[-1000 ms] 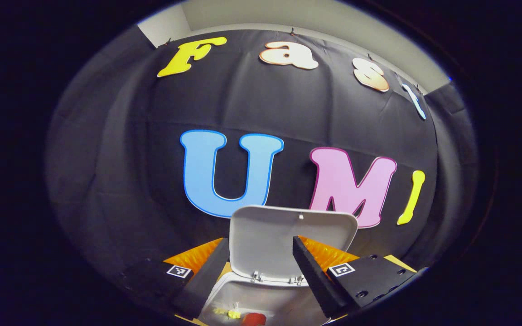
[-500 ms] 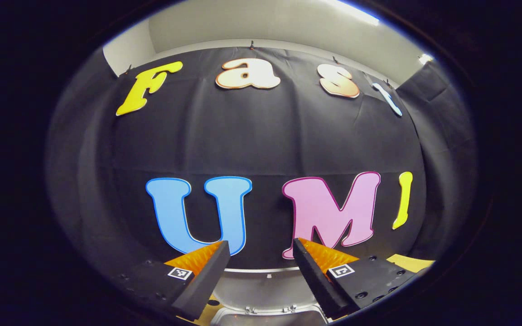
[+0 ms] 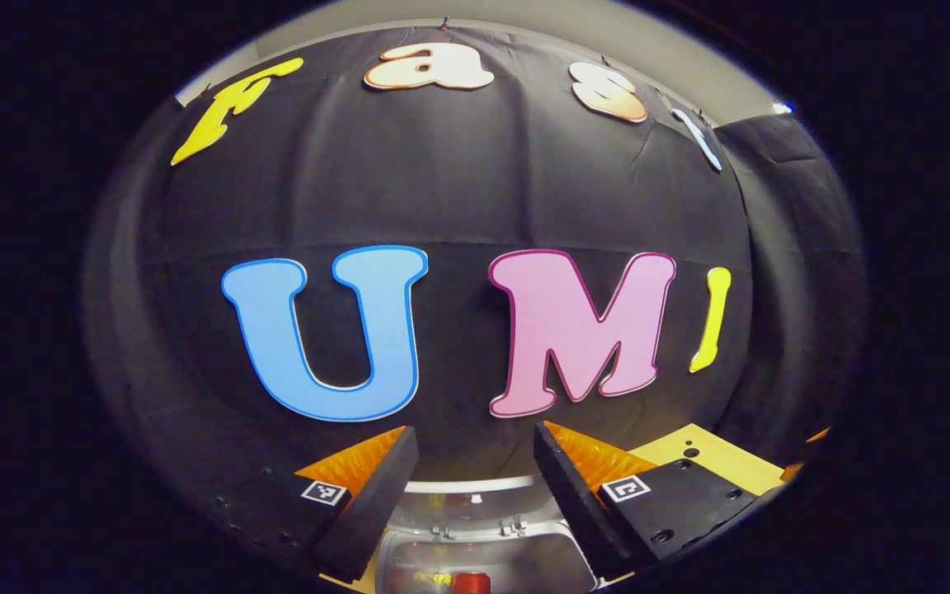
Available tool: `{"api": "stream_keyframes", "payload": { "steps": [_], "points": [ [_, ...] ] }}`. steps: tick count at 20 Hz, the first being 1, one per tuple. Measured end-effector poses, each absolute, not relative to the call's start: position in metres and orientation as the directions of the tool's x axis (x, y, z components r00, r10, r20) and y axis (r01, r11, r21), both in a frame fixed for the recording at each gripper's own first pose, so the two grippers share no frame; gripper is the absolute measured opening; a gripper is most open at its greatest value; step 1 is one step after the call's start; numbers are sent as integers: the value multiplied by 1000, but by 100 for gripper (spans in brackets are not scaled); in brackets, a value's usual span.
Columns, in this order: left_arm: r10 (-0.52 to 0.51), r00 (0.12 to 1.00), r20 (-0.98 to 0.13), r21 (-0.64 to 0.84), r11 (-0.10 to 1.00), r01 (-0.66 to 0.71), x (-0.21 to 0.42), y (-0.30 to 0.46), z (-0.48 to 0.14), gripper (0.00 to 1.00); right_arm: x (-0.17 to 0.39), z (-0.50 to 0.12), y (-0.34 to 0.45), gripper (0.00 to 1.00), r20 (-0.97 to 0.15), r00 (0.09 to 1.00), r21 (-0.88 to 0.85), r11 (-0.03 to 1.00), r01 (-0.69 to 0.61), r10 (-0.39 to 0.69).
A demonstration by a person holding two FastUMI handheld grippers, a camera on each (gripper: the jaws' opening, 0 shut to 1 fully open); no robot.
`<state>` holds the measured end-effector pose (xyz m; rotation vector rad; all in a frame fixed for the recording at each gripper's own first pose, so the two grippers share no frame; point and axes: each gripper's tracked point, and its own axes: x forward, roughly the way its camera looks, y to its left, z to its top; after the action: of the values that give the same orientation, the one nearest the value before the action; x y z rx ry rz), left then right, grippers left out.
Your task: Press the lid of the desktop garbage bin to open it, pick up the crumpled paper on the desktop and throw it into the bin, then pick up the pop can on the desktop and drop it into the bin, and finally close the garbage bin lid.
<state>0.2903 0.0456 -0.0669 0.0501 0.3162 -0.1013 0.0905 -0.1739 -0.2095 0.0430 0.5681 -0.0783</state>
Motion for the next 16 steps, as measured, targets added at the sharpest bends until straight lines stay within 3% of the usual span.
{"api": "stream_keyframes", "payload": {
  "steps": [11,16],
  "points": [
    [-69,904,-423,-11,997,71,155,47,-160,96,71,-203,-133,99,-523,852,51,998,33,-2],
    [-59,897,-438,-10,998,61,144,48,-203,97,53,-208,-128,99,-546,837,33,999,30,-7]
  ]
}}
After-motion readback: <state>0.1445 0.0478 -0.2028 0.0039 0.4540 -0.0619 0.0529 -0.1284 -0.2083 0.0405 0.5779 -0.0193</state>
